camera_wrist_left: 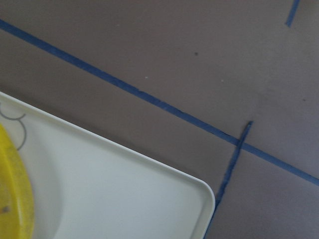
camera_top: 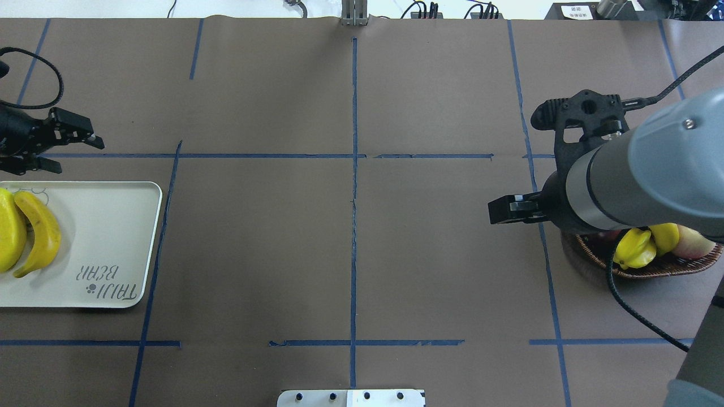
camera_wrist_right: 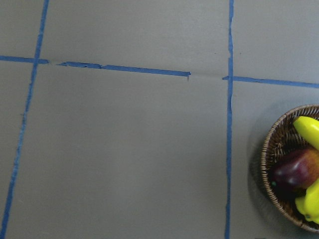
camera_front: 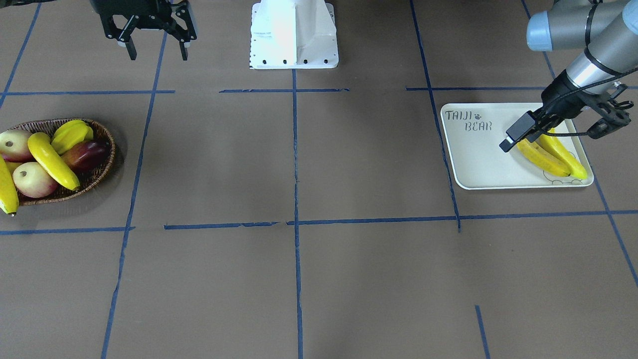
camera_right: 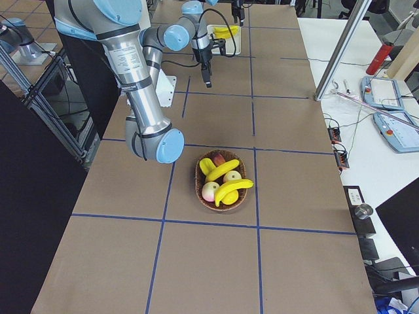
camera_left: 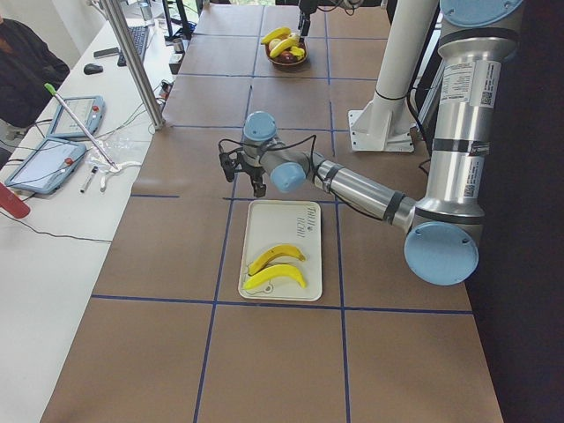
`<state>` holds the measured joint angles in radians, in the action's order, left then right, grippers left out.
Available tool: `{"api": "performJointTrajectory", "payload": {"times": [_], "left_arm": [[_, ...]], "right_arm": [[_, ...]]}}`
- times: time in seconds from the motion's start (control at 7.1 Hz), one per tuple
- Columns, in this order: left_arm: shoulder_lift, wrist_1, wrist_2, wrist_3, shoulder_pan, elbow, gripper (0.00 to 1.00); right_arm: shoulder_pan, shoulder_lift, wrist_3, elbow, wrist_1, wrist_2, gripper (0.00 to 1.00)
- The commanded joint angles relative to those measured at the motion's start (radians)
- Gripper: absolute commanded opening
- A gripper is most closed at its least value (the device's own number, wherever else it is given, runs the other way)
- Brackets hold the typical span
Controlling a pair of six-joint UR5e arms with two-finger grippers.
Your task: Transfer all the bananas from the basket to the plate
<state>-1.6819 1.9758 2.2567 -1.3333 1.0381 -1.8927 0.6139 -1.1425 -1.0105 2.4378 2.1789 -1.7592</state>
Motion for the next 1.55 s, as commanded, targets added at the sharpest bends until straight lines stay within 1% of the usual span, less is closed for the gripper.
{"api": "performJointTrajectory", "payload": {"times": [0.0, 0.14, 0.28, 0.42, 0.56, 0.7, 0.85, 0.99, 1.13, 1.27, 1.41], "left_arm": [[-0.205, -0.231, -0.022, -0.035, -0.096, -0.026, 1.00], [-0.282, -0.256, -0.081, -0.125, -0.174, -0.022, 1.00], [-0.342, -0.256, -0.121, -0.191, -0.253, -0.005, 1.00], [-0.398, -0.256, -0.159, -0.204, -0.298, -0.005, 1.00], [-0.418, -0.258, -0.183, -0.208, -0.322, -0.008, 1.00], [-0.420, -0.258, -0.184, -0.211, -0.328, -0.009, 1.00], [-0.424, -0.258, -0.186, -0.220, -0.328, -0.011, 1.00], [-0.424, -0.258, -0.186, -0.221, -0.329, -0.011, 1.00], [-0.424, -0.258, -0.186, -0.231, -0.332, -0.008, 1.00], [-0.424, -0.256, -0.187, -0.231, -0.332, -0.005, 1.00], [-0.424, -0.256, -0.187, -0.231, -0.340, -0.005, 1.00]], "right_arm": [[0.140, -0.077, 0.233, -0.011, -0.001, -0.089, 1.00], [0.241, -0.088, 0.369, -0.044, -0.001, -0.174, 1.00], [0.342, -0.132, 0.538, -0.083, -0.001, -0.239, 1.00], [0.421, -0.158, 0.663, -0.132, -0.002, -0.275, 1.00], [0.472, -0.190, 0.766, -0.167, -0.004, -0.293, 1.00], [0.495, -0.265, 0.806, -0.198, -0.086, -0.293, 1.00], [0.500, -0.402, 0.813, -0.251, -0.331, -0.295, 1.00], [0.504, -0.512, 0.811, -0.331, -0.575, -0.299, 1.00], [0.515, -0.575, 0.837, -0.418, -0.726, -0.301, 1.00], [0.546, -0.598, 0.895, -0.501, -0.822, -0.301, 1.00], [0.549, -0.599, 0.915, -0.567, -0.850, -0.301, 1.00]]}}
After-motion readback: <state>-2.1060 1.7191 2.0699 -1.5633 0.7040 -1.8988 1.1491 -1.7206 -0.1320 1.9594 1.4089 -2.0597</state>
